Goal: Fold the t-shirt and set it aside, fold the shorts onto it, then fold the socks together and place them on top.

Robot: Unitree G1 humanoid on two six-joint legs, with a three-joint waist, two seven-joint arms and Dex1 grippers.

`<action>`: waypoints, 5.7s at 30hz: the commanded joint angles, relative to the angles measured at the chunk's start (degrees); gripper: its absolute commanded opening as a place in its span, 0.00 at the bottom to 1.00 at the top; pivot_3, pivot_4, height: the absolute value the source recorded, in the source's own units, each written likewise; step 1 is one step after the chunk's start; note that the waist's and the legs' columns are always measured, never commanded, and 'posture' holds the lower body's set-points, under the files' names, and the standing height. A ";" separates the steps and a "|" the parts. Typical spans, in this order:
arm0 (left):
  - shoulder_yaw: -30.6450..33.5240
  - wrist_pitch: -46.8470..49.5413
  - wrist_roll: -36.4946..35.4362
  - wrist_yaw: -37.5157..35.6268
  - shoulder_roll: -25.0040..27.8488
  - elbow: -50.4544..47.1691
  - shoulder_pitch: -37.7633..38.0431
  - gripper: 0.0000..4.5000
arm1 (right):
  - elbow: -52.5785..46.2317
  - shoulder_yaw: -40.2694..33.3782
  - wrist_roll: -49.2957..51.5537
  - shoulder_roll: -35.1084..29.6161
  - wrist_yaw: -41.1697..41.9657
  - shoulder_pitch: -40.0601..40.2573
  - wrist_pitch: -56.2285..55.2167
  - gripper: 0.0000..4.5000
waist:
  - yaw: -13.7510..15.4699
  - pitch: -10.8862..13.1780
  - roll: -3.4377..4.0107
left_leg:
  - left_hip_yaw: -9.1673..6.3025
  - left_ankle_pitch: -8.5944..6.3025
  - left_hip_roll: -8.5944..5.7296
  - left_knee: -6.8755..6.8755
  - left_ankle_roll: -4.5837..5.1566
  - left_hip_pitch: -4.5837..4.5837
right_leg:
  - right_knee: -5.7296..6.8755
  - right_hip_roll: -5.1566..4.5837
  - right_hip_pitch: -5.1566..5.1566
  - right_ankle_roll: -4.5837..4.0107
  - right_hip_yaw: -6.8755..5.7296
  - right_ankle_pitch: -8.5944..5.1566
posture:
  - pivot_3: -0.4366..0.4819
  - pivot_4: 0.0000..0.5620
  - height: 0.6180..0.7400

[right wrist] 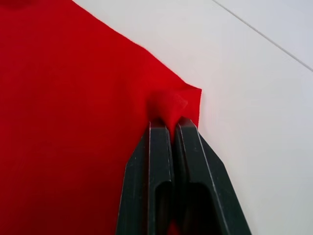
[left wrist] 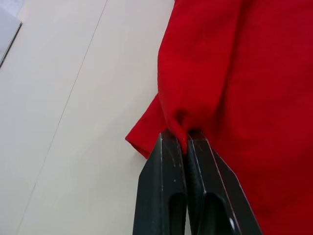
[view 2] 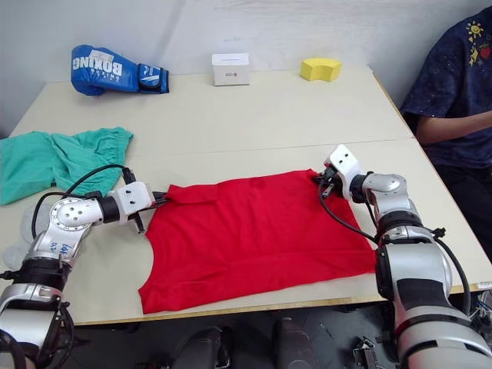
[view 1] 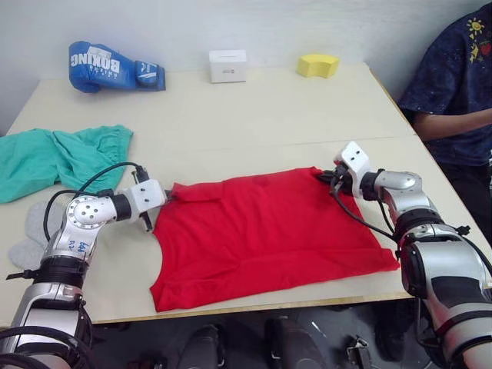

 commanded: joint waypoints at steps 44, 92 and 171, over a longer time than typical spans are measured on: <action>10.37 10.89 -6.63 4.71 1.37 -32.53 27.61 0.01 | -8.64 -11.79 13.01 -4.59 -0.39 20.11 -21.53 0.00 | 0.02 0.00 0.00 | -0.03 -0.08 0.02 -0.16 0.13 0.12 | -0.39 -0.04 0.08 -0.01 0.03 0.00 | 0.48 0.27 1.00; 12.54 38.33 -30.21 -9.34 -0.50 -43.30 23.36 0.71 | -4.73 6.65 4.30 -7.48 3.06 -7.80 28.59 1.00 | 0.12 0.06 0.10 | -0.04 -0.08 0.05 -0.21 -0.11 -0.23 | -0.52 -0.04 -0.14 -0.25 -0.11 -0.03 | 0.48 0.27 1.00; 14.71 40.28 -29.57 -10.54 2.39 -49.03 32.91 0.71 | -17.79 -16.03 25.22 -3.04 18.83 32.08 -31.35 0.01 | 0.23 0.07 0.09 | -0.07 -0.07 0.07 -0.14 0.08 0.24 | -0.46 -0.03 0.22 -0.15 -0.04 0.03 | 0.48 0.27 1.00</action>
